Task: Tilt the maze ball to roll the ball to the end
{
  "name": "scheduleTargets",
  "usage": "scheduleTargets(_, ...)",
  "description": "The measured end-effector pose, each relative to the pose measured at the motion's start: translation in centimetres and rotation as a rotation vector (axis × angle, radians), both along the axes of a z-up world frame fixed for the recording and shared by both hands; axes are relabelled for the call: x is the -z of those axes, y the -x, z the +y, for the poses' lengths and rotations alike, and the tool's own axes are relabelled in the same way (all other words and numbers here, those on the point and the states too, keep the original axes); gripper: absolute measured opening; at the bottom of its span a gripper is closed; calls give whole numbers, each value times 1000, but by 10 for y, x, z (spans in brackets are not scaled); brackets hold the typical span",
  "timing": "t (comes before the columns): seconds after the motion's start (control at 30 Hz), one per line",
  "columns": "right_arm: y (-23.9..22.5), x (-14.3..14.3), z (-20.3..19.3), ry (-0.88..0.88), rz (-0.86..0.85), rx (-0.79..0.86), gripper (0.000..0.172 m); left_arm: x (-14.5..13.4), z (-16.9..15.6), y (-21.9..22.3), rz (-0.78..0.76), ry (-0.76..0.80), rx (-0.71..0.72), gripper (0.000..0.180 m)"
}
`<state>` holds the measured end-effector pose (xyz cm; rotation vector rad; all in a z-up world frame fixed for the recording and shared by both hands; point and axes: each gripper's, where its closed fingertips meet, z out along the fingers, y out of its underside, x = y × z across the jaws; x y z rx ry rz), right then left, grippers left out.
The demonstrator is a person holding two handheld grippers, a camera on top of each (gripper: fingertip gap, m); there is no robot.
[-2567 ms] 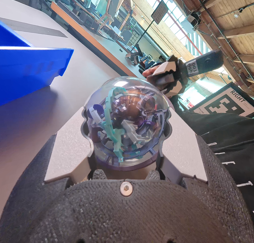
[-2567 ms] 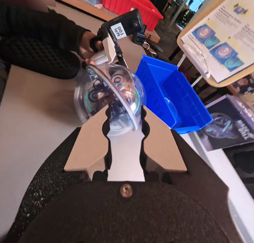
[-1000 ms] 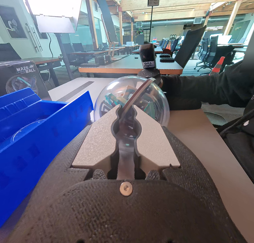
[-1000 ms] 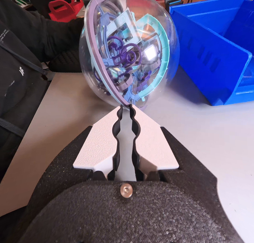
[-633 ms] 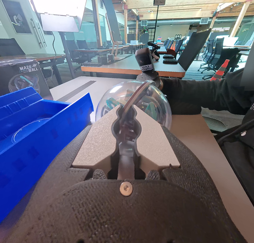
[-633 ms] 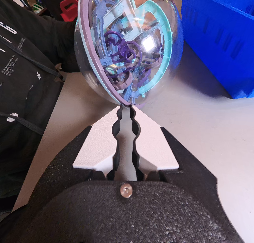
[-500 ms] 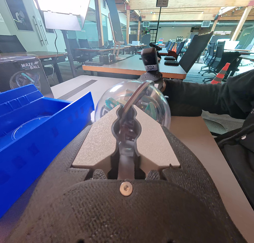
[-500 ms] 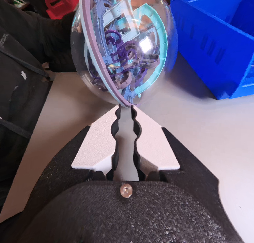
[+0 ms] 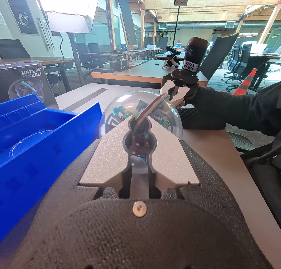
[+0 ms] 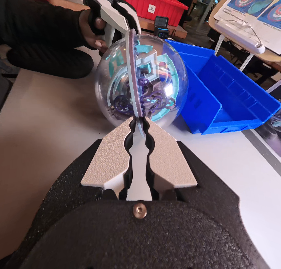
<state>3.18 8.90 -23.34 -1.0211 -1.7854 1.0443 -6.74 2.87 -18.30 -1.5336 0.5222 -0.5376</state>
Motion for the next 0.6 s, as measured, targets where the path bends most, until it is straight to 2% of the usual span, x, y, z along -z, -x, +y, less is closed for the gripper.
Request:
scheduleTargets(0.1,0,0,0,75,-11,-17,7,-1,0,1,-22,-20,4,13)
scheduleTargets(0.23,-3,-4,0,180,-5,-54,8,-9,0,8,-81,-56,-6,34)
scheduleTargets(0.37,-6,-10,3,266,9,-70,8,5,-3,6,-70,-26,74,51)
scheduleTargets(0.47,-7,-11,5,311,0,-66,8,19,-10,2,-80,19,175,51)
scheduleTargets(0.57,-7,-10,7,346,-10,-57,8,29,-11,0,-50,33,197,54)
scheduleTargets(0.6,-8,-10,7,356,-13,-57,8,30,-8,2,-40,30,177,49)
